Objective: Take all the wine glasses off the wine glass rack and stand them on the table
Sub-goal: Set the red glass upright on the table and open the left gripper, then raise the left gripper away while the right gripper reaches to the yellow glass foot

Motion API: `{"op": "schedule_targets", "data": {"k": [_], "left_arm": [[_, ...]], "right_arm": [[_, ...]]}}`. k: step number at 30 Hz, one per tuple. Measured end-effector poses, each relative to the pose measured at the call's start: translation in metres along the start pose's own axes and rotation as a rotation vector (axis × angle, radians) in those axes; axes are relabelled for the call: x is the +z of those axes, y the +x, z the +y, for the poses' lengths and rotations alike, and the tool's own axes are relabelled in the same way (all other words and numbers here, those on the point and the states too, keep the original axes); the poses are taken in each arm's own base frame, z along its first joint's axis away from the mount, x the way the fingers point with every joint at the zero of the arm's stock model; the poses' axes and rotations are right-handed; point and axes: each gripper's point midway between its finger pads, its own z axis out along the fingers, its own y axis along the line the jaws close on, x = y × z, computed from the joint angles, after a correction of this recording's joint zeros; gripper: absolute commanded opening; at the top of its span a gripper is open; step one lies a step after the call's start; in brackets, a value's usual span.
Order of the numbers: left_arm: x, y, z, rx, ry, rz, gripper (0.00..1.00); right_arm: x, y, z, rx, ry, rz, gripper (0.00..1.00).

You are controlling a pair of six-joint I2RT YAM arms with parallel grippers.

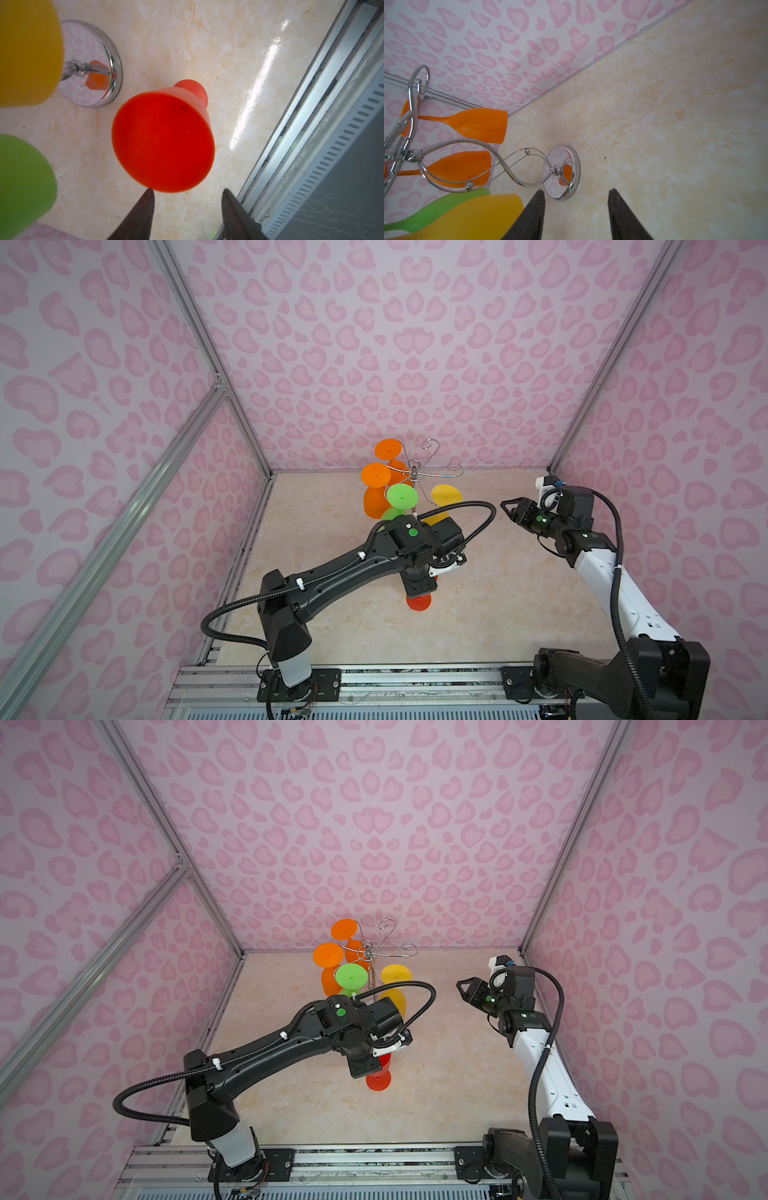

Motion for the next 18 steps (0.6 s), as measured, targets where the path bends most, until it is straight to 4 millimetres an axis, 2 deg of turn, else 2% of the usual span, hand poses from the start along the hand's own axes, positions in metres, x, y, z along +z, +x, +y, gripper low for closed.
{"op": "schedule_targets", "data": {"k": [3,6,8,11,14,18], "left_arm": [[-0.032,0.006,0.009,-0.024,-0.053,-0.078,0.56],[-0.076,0.014,0.019,-0.051,-0.114,-0.218,0.57],[-0.106,0.021,0.027,-0.079,-0.170,-0.331,0.65],[-0.133,0.033,0.038,-0.126,-0.261,-0.464,0.80],[-0.146,0.042,0.055,-0.194,-0.377,-0.561,0.81],[-0.159,0.049,0.082,-0.309,-0.553,-0.685,0.79]], "right_arm": [[-0.004,-0.003,0.009,0.004,-0.034,-0.014,0.54],[-0.012,-0.010,0.025,-0.002,-0.090,-0.045,0.55],[-0.016,-0.014,0.037,0.007,-0.137,-0.065,0.56],[-0.020,-0.014,0.056,0.032,-0.218,-0.076,0.56],[-0.020,-0.012,0.080,0.055,-0.305,-0.067,0.56],[-0.020,-0.001,0.124,0.049,-0.425,-0.027,0.56]]}}
